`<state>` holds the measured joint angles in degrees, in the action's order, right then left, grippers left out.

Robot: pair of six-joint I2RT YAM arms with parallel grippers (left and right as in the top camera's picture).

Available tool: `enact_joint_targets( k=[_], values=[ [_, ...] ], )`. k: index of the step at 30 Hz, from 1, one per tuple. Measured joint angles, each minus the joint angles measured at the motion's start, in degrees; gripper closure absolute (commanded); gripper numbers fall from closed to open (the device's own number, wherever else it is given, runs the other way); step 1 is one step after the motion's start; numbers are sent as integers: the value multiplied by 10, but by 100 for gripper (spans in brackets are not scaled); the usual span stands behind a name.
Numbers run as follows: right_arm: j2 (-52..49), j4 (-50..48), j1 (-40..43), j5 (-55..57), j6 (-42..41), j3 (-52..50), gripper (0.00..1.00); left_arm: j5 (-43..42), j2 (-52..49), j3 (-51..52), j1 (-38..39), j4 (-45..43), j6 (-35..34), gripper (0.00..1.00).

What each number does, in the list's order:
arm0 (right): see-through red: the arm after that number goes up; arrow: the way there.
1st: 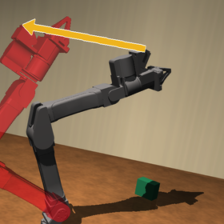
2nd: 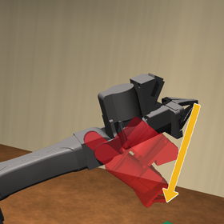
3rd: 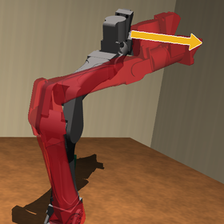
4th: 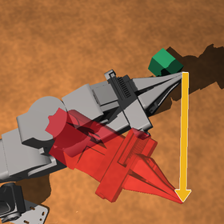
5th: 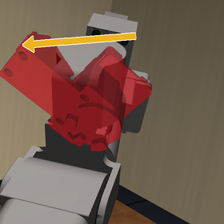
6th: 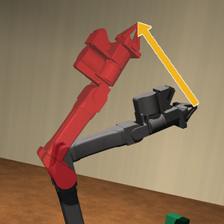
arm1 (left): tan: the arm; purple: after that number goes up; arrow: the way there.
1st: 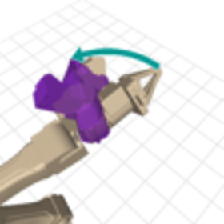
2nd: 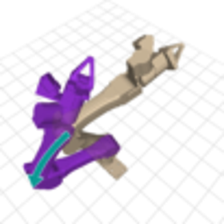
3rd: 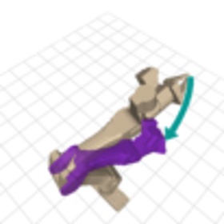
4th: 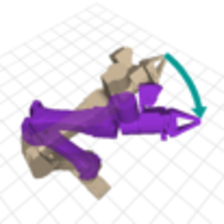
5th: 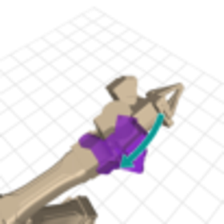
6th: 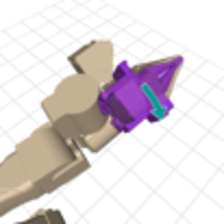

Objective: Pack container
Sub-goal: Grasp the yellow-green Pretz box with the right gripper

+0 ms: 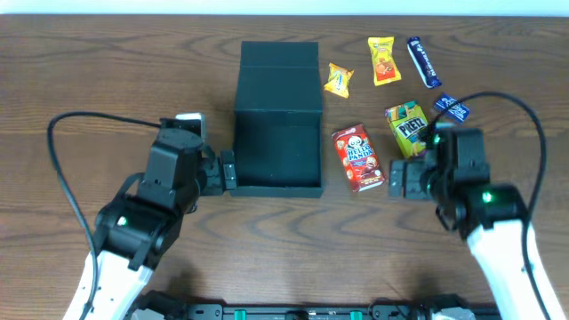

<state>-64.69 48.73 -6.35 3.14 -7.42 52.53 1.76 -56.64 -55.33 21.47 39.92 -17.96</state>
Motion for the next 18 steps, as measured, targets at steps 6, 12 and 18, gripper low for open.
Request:
enact_joint_targets(
  k=[6, 12, 18],
  values=[
    [-85, -49, 80, -23, 48, 18, 1, -13, 8, 0, 0, 3, 0, 5],
    [-157, -145, 109, -30, 74, 18, 1, -26, 8, 0, 0, 5, -2, 5],
    [-248, -246, 110, -30, 112, 19, 1, -44, 8, 0, 0, 8, -2, 5]
  ],
)
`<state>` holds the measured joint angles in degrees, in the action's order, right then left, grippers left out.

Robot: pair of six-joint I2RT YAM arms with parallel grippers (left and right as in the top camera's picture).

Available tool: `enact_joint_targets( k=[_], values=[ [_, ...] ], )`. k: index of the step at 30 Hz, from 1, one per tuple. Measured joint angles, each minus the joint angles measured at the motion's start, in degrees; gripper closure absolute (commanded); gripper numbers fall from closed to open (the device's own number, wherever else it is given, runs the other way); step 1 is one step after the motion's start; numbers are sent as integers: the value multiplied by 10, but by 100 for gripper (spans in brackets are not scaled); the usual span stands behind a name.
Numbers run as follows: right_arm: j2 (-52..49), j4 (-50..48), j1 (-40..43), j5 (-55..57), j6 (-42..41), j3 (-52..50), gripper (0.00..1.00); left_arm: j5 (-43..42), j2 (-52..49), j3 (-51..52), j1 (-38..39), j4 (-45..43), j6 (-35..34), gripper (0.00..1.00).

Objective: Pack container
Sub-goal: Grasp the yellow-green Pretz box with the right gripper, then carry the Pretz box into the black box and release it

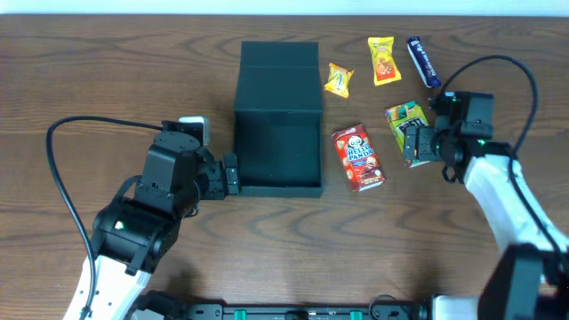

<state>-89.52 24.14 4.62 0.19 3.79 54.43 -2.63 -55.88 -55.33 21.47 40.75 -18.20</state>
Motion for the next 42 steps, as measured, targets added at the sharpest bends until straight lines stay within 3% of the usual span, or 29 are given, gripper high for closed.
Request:
enact_joint_targets(
  k=[14, 17, 25, 31, 42],
  values=[
    [-159, -144, 1, -8, 40, 1, 1, -9, 0, 0, 0, 23, 0, 5],
    [-165, -152, 1, -12, 40, 4, 3, -11, 0, 0, 0, 24, 0, 5],
    [-172, -156, 1, -19, 28, 9, 23, -13, 0, 0, 0, 24, 0, 5],
    [-172, -153, 1, -16, 6, 11, 29, -13, 21, 0, 0, 24, 0, 5],
    [-147, -128, 0, -25, -54, 12, 30, 21, 146, 0, 0, 86, 0, 5]
  ],
)
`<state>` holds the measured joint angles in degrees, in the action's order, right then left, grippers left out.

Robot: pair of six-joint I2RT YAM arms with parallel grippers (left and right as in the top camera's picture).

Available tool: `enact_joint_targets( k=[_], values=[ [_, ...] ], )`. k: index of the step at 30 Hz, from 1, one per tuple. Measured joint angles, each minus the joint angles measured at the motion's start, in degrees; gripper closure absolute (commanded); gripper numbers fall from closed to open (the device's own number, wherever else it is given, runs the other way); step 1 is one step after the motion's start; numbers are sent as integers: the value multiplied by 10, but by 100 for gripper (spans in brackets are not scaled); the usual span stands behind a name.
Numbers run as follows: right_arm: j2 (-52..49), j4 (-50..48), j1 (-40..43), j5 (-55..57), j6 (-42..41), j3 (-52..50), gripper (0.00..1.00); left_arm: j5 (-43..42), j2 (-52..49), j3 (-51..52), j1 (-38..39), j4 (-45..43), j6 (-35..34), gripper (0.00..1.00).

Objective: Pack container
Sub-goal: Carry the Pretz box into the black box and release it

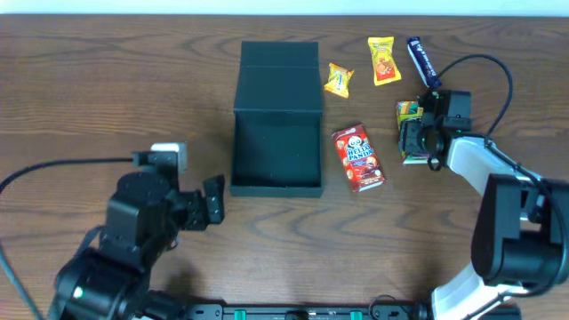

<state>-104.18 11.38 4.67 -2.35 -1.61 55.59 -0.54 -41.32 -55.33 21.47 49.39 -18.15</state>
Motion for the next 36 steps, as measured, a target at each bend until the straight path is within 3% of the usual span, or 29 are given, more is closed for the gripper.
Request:
enact_joint_targets(
  k=[9, 16, 29, 36],
  values=[
    [162, 45, -50, -7, -47, -1, 29, 83, 44, 0, 0, 57, 0, 5],
    [238, 73, -156, -7, -117, -1, 31, 111, 45, 0, 0, 64, 0, 5],
    [242, 42, -448, 35, -283, 29, 34, 115, 45, 0, 0, 64, 0, 5],
    [173, 13, -504, 73, -363, 76, 37, 115, 45, 0, 0, 64, 0, 5]
  ],
)
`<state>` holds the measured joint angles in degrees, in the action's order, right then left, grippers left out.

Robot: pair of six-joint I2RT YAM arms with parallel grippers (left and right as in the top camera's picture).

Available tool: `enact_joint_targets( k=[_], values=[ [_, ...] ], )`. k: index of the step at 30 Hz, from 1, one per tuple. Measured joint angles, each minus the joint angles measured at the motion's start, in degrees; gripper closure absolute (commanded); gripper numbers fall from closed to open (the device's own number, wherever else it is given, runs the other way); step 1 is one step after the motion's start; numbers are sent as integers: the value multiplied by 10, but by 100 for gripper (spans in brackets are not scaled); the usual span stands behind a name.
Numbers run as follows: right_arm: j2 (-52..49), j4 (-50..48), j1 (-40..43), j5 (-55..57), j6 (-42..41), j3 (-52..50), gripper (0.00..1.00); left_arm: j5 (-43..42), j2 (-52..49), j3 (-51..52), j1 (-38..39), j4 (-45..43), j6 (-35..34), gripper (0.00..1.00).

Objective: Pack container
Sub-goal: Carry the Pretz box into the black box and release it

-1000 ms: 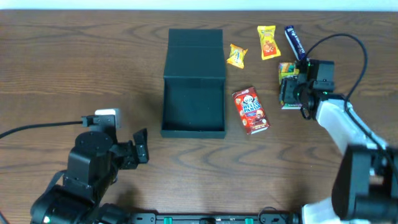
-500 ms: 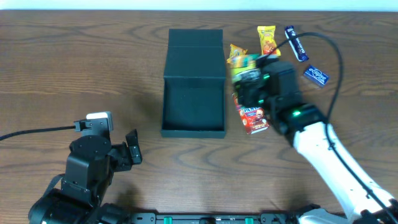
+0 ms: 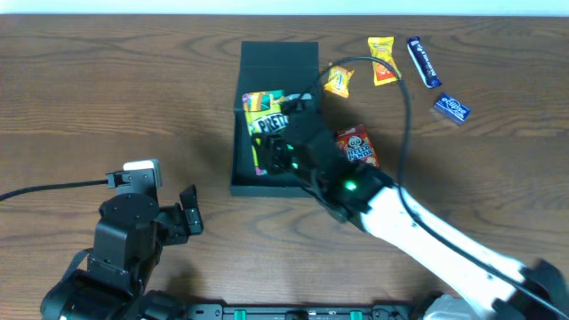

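The black container (image 3: 307,182) stands open at mid-table, its lid (image 3: 279,55) folded back on the far side. My right arm reaches across from the right, and my right gripper (image 3: 277,149) is shut on the green and yellow Pretz box (image 3: 263,111), held over the container's inside. Just right of the container lies the red Hello Panda box (image 3: 357,142), partly covered by the arm. My left gripper (image 3: 189,216) is open and holds nothing, left of the container and nearer the front edge.
Behind and right of the container lie a yellow candy (image 3: 338,80), an orange-yellow packet (image 3: 382,60), a dark blue bar (image 3: 423,60) and a small blue packet (image 3: 452,108). The right arm's cable loops over the yellow candy.
My right gripper was at the Pretz box on the table's right side; now it holds that box over the container. My left gripper has moved a little further left and toward the front.
My left gripper was at the container's left wall and my right gripper near the Pretz box. The right gripper then came onto the box, while the left drew back from the container. Now the Pretz box is off the table, held above the container's inside.
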<state>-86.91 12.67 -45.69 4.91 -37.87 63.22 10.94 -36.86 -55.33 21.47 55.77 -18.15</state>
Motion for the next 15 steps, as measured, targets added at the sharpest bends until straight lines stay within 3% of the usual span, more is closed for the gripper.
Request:
enact_joint_targets(
  k=[8, 15],
  values=[
    [-137, 43, -13, 8, -91, 79, 39, 0, 0, 0, 0, 0, 0, 5],
    [-158, 68, -16, 19, -137, 92, 37, 0, 0, 0, 0, 0, 0, 5]
  ],
)
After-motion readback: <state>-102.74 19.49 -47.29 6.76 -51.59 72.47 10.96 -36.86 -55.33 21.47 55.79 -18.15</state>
